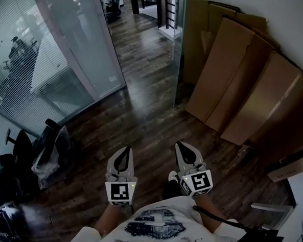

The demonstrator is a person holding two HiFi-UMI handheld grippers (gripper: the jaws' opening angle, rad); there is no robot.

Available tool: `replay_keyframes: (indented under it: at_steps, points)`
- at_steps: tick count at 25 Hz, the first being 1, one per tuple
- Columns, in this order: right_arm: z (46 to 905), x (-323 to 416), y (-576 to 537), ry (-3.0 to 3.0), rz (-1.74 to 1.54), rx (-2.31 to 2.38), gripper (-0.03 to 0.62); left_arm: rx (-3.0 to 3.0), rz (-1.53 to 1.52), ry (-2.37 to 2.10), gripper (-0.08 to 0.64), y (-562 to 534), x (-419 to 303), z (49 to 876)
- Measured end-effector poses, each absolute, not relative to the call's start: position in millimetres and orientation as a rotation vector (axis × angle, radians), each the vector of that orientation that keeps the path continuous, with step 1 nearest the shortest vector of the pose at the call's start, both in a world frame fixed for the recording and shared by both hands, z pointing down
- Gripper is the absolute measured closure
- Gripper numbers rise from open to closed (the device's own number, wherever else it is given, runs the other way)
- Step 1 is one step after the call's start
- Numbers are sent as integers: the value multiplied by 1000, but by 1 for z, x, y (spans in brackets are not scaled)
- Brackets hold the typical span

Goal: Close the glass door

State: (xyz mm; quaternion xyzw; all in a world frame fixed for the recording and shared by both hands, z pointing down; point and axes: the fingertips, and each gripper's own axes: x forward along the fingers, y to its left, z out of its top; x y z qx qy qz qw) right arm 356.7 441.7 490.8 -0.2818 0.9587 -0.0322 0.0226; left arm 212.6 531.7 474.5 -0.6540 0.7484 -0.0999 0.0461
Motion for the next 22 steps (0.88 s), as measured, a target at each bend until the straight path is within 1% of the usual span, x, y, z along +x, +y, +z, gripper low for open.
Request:
replay_keyframes:
  at_steps: [7,15,22]
  points:
    - [489,362,378,2966,-134,-839,586,-1986,-320,2302,558,465,220,472]
    - [496,357,322,2977,-182,-789,586,-1958,-377,2336,558,410,218,474]
    - [500,365,277,2988,-190,-742,586,-1937,-380,2341,558,361,230,471]
